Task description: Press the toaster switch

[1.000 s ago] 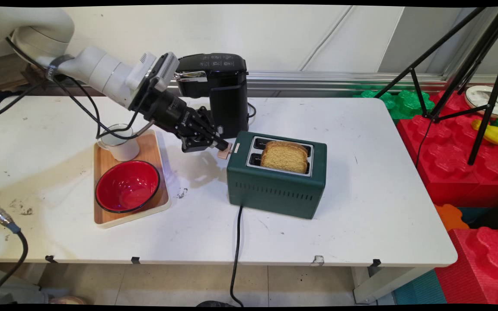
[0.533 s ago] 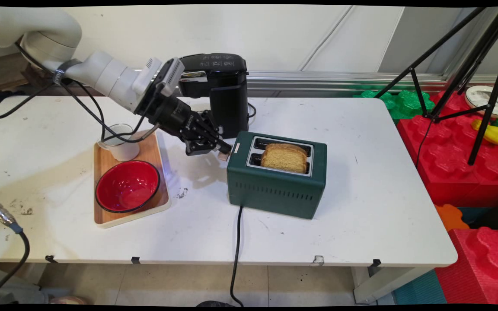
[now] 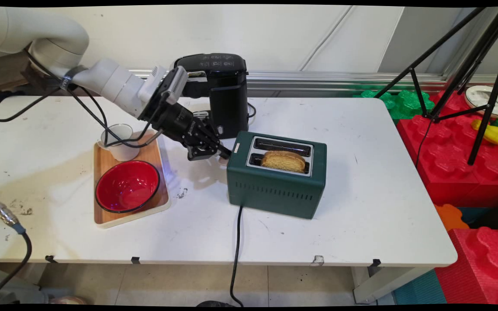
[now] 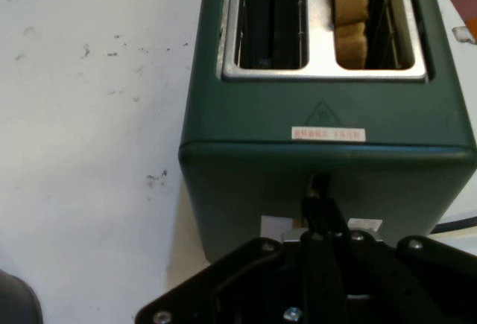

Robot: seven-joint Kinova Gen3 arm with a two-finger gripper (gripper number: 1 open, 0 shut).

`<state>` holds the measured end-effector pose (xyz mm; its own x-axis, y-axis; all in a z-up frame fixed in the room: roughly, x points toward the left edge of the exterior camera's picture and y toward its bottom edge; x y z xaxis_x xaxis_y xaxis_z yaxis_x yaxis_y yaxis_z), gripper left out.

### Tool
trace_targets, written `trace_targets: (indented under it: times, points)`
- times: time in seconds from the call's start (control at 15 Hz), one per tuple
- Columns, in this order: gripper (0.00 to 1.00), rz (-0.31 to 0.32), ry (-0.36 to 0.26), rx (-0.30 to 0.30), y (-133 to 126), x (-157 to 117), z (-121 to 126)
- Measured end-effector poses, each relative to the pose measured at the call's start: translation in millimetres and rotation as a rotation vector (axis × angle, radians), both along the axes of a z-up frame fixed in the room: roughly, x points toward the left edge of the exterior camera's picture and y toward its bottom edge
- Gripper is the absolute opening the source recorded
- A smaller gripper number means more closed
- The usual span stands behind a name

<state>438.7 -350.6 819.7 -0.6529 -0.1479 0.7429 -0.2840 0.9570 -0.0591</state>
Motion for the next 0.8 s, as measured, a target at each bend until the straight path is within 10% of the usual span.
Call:
trace_targets:
  times: [0.8]
  points:
    - [0.0, 0.003, -0.031, 0.013, -3, 3, -18]
